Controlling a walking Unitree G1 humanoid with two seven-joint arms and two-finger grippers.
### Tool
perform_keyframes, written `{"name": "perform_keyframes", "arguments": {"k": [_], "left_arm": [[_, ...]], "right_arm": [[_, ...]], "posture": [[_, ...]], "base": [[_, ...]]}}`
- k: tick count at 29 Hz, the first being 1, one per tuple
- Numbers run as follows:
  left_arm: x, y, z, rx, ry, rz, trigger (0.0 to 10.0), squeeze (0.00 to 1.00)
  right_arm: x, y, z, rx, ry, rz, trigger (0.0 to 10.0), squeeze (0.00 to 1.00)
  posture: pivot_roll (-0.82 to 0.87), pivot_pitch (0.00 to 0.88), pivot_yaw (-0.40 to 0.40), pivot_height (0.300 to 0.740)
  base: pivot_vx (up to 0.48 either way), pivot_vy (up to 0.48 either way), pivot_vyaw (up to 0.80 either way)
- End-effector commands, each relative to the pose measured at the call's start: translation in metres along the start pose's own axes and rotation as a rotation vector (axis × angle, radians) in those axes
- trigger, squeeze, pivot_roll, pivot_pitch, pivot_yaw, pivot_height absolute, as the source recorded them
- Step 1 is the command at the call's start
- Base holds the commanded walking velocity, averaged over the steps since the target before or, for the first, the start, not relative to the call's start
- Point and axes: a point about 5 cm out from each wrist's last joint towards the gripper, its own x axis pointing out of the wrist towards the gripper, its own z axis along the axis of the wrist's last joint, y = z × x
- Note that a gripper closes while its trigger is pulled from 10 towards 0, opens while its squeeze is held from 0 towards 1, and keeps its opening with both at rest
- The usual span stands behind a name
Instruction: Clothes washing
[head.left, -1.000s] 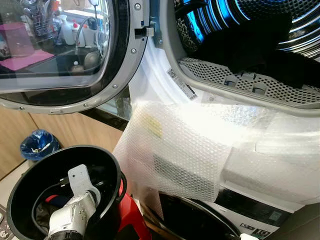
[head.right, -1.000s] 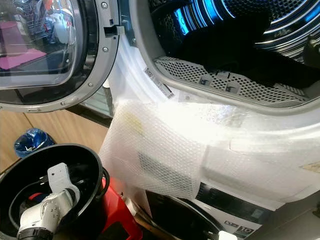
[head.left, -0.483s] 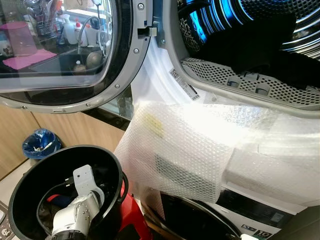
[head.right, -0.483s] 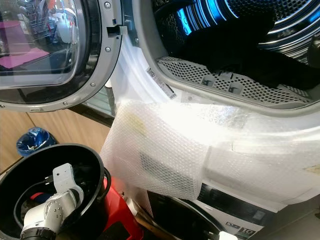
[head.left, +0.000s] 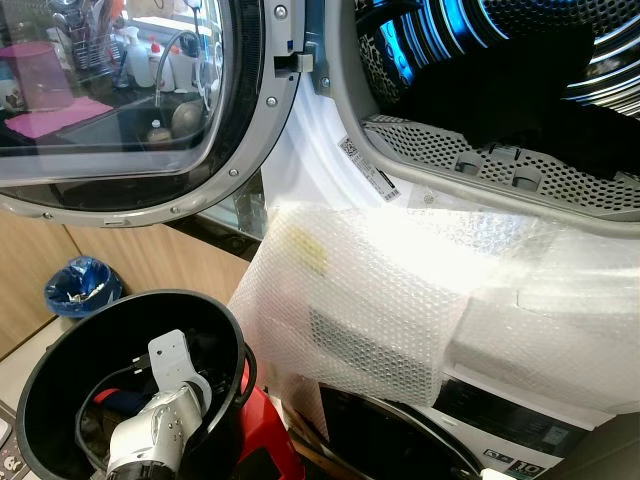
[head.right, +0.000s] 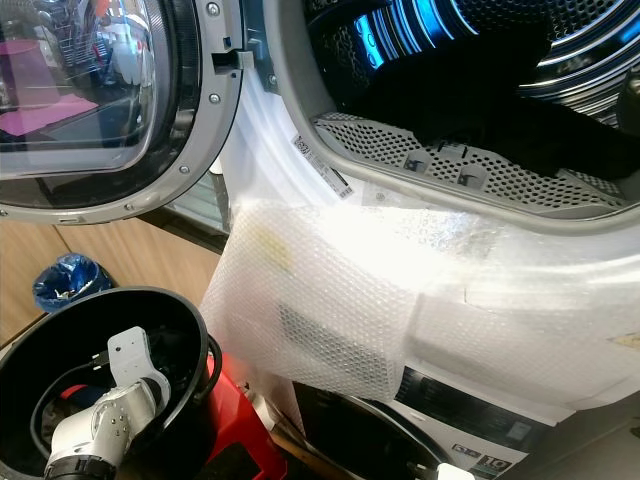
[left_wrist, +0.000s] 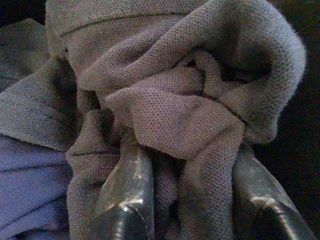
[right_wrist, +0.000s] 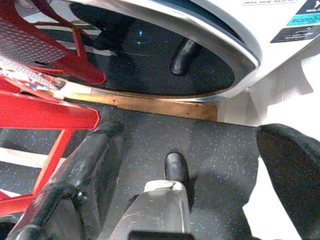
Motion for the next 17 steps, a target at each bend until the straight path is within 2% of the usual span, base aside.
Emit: {"name": "perform_keyframes", "arguments": {"k": [1, 7, 12, 14, 15, 17], "left_arm": [[0.002, 0.007, -0.02, -0.009, 0.085, 0.036, 0.0, 0.0], [0.0, 0.011, -0.022, -0.026, 0.072, 0.073, 0.0, 0.0], [-0.003, 0.015, -0.015, -0.073, 0.006, 0.107, 0.0, 0.0], [-0.013, 0.02, 0.001, -0.086, -0.103, 0.126, 0.0, 0.0], [-0.013, 0.02, 0.001, -0.086, -0.103, 0.126, 0.0, 0.0], [-0.03, 0.024, 0.021, 0.044, -0.258, 0.137, 0.0, 0.0]], "right_arm": [[-0.001, -0.001, -0.004, 0.003, 0.006, -0.004, 10.0, 0.0], [-0.001, 0.0, -0.003, -0.002, 0.006, 0.001, 10.0, 0.0], [0.0, 0.002, -0.003, -0.007, 0.007, 0.007, 10.0, 0.0], [0.0, 0.004, -0.002, -0.005, 0.005, 0.014, 10.0, 0.0], [0.0, 0.004, -0.002, -0.005, 0.005, 0.014, 10.0, 0.0], [0.0, 0.007, -0.002, -0.006, 0.006, 0.023, 10.0, 0.0]], "posture": [[-0.03, 0.093, -0.013, 0.74], [-0.03, 0.079, -0.009, 0.74], [-0.02, 0.063, -0.004, 0.74], [-0.02, 0.055, 0.001, 0.74], [-0.02, 0.055, 0.001, 0.74], [-0.01, 0.049, 0.005, 0.74]], "base": [[0.0, 0.0, 0.0], [0.0, 0.0, 0.0], [0.0, 0.0, 0.0], [0.0, 0.0, 0.0], [0.0, 0.0, 0.0], [0.0, 0.0, 0.0]]}}
